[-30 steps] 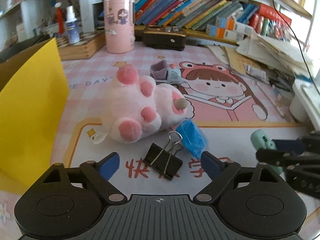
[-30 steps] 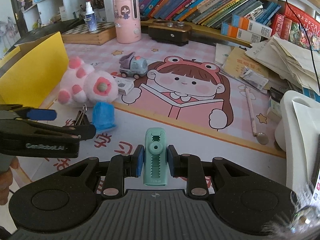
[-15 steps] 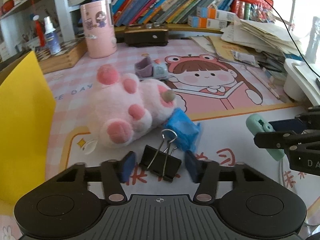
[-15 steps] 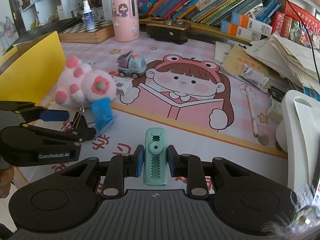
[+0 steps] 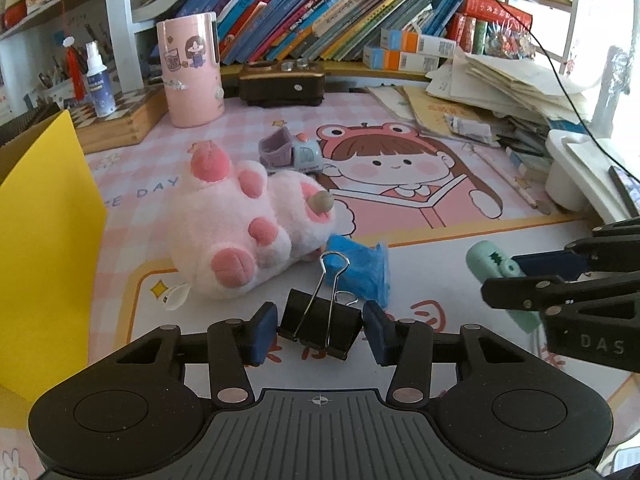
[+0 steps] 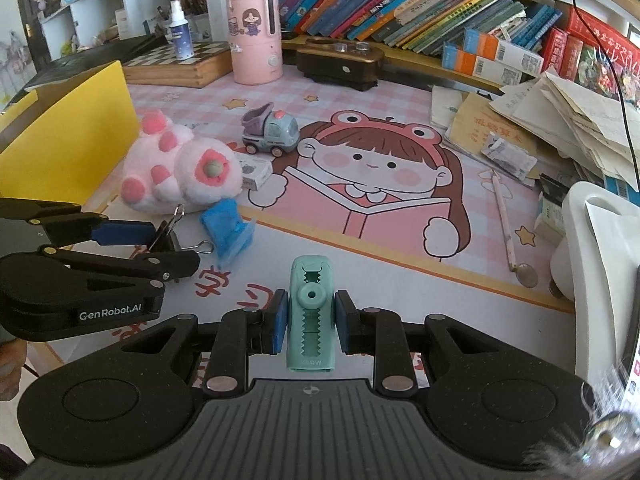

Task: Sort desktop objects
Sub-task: 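Grasp the black binder clip with the left gripper while the right gripper holds the green object, then carry the binder clip with the left gripper toward the yellow box while the right carries the green object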

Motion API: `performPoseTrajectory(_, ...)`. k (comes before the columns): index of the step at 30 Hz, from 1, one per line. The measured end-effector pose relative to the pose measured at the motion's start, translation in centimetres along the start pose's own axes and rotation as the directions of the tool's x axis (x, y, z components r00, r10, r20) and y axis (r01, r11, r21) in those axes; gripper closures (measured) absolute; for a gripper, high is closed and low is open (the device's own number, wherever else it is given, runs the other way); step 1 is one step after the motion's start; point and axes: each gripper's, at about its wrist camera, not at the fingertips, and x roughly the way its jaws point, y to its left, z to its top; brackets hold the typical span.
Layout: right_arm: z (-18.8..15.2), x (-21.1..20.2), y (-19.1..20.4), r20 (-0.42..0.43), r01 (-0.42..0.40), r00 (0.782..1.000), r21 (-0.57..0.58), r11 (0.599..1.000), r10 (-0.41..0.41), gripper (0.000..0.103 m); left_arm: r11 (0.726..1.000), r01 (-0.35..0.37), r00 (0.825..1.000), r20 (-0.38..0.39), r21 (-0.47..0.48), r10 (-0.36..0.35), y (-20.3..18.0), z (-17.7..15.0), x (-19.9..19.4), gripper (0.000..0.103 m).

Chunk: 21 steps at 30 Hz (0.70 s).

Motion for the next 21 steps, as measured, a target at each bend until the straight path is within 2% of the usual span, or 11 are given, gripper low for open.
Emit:
performPoseTrajectory(8,-0.4,-0.8,1.0,0.006,-0.009,1.000,-0.013,1.000,0.009,0.080,0.998,0.010,1.000,0.011,-0.059,-0.009,0.8,-0.9,-1.8,0.057)
performPoseTrajectory(21,-1.5,-2.1,2.7,-0.003,-0.033,0.999,-0.031,0.999,0.033,0.080,0.982,0.044,0.996,0.083,-0.183,-0.029,2.2,-2.0,-5.8,0.057)
